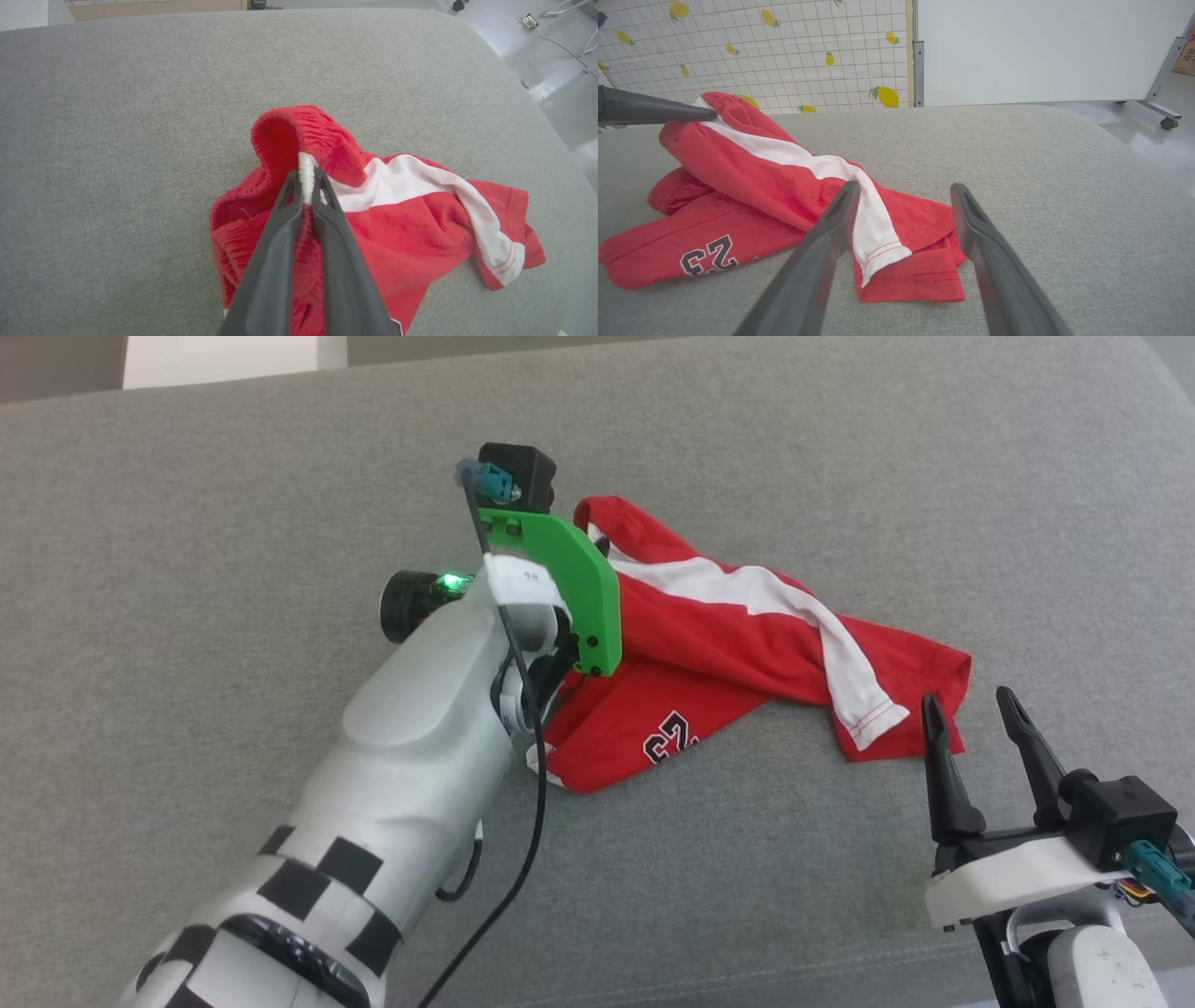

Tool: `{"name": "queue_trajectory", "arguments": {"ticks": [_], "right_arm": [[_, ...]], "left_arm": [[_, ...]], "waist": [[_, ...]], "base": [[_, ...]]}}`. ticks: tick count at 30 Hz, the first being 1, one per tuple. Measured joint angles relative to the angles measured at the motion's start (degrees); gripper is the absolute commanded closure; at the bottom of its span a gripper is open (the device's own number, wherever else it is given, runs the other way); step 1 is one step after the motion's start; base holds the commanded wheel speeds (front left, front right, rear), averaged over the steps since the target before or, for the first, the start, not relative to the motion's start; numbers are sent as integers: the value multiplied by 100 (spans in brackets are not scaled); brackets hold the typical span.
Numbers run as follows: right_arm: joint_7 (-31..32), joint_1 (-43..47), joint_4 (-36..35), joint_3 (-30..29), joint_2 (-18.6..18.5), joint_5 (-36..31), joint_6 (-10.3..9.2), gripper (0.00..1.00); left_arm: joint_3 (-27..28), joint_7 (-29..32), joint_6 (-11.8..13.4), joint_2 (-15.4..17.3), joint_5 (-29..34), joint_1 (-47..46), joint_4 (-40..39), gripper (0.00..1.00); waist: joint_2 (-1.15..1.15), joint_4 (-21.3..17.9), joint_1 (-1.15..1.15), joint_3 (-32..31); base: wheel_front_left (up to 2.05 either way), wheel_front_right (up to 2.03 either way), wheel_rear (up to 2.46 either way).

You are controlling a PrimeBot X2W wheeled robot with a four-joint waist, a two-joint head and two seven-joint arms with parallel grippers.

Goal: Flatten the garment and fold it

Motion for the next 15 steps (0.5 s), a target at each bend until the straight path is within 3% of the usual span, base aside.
{"name": "queue_trajectory", "arguments": {"ticks": [9, 15], "right_arm": [[321, 70, -94, -89, -1, 55, 0, 0], [1327, 116, 85, -335, -4, 183, 0, 0]], "left_arm": [[24, -1069, 127, 183, 1, 1302, -787, 100], [-69, -1222, 325, 343, 1, 2069, -1749, 100]], "waist": [[0, 257, 0, -243], [0, 525, 0, -287]], "base": [[0, 0, 0], [0, 0, 0]]}}
